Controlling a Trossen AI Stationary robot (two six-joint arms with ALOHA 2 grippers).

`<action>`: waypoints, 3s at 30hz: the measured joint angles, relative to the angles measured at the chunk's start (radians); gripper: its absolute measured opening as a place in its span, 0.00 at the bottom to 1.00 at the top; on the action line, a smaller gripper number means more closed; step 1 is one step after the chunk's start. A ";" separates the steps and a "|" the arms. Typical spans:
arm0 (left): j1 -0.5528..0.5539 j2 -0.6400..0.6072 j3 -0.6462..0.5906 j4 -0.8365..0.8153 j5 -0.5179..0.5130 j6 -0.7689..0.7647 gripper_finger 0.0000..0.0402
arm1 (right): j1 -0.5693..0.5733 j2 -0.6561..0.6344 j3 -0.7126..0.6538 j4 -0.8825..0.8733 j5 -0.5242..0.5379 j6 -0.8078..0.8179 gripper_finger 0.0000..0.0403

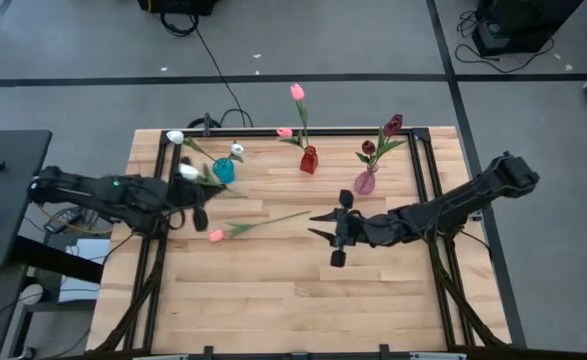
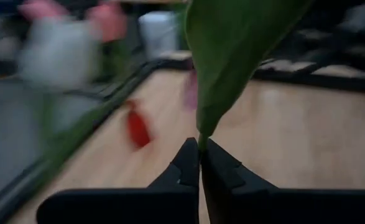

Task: Sort flowers into vase by color
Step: Put the white flower into the blue vase, then put the pink flower into the red vase

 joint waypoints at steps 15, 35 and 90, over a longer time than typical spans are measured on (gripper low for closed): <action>0.003 -0.012 0.064 -0.303 -0.432 -0.124 0.02 | -0.041 0.054 -0.001 -0.005 0.026 0.004 0.32; 0.127 0.169 0.063 -0.273 -0.474 -0.134 0.01 | -0.042 0.053 -0.084 0.157 0.028 0.001 0.32; 0.551 0.186 -0.217 0.167 0.367 0.073 0.38 | -0.044 0.053 -0.083 0.136 0.021 0.004 0.32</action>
